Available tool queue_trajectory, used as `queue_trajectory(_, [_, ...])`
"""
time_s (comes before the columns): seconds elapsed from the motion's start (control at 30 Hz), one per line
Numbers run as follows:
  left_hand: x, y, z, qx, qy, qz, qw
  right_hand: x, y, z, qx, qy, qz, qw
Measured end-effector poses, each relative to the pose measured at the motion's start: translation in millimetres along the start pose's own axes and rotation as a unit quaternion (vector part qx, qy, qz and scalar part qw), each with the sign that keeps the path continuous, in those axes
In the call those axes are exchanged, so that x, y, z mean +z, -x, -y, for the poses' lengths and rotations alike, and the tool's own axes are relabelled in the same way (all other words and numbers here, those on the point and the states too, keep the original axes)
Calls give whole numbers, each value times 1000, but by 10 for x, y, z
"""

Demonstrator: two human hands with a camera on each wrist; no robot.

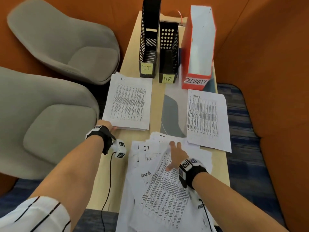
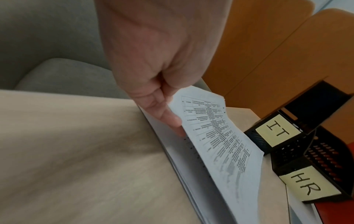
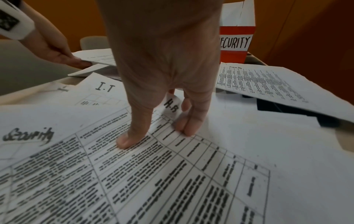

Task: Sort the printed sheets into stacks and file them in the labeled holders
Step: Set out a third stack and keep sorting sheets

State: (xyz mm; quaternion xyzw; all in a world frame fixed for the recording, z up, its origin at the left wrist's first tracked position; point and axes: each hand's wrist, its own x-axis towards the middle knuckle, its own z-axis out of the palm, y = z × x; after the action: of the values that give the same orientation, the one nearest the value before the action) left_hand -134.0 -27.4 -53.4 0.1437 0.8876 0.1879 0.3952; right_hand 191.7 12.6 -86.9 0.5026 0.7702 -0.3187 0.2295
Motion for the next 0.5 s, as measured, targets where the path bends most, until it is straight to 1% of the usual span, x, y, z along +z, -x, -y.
queue_trajectory(0.03, [33, 59, -38, -12, -10, -2, 1000, 6, 7, -5, -2, -4, -5, 1000])
queue_trajectory(0.07, [42, 7, -79, -38, 14, 2, 999, 9, 27, -4, -1, -7, -13, 1000])
queue_trajectory(0.1, [46, 1, -84, -33, 15, 16, 999, 24, 32, -19, -4, -8, -21, 1000])
queue_trajectory(0.13, [20, 6, -69, -18, -30, 28, 999, 27, 49, -25, -4, -9, -24, 1000])
queue_trajectory(0.17, [-6, -41, -41, -20, -42, 31, 998, 30, 53, -36, -4, -13, -23, 1000])
queue_trajectory(0.2, [0, -57, 5, -22, -67, 52, 996, 7, 63, -44, 2, -24, -17, 1000])
queue_trajectory(0.23, [24, -53, 11, -27, -31, 38, 998, -28, 64, -60, 5, -36, -15, 999])
queue_trajectory(0.27, [65, -71, -4, -42, 28, -13, 999, -81, 73, -71, 9, -50, -11, 999])
queue_trajectory(0.3, [123, 61, -36, -29, 52, -97, 993, -128, 77, -99, 5, -65, -18, 998])
queue_trajectory(0.33, [216, 224, -81, 3, 47, -188, 981, -188, 85, -124, 2, -84, -29, 996])
queue_trajectory(0.37, [327, 371, -137, 54, 58, -222, 972, -246, 96, -146, -9, -106, -37, 994])
queue_trajectory(0.4, [448, 526, -171, 120, 76, -180, 973, -296, 106, -151, -22, -136, -37, 990])
queue_trajectory(0.43, [565, 741, -185, 189, 77, -80, 976, -348, 111, -165, -43, -169, -44, 984])
queue_trajectory(0.47, [678, 890, -141, 236, 53, 28, 970, -415, 137, -177, -58, -200, -58, 976])
queue_trajectory(0.5, [797, 1051, -82, 265, 1, 118, 957, -476, 158, -197, -73, -217, -70, 971])
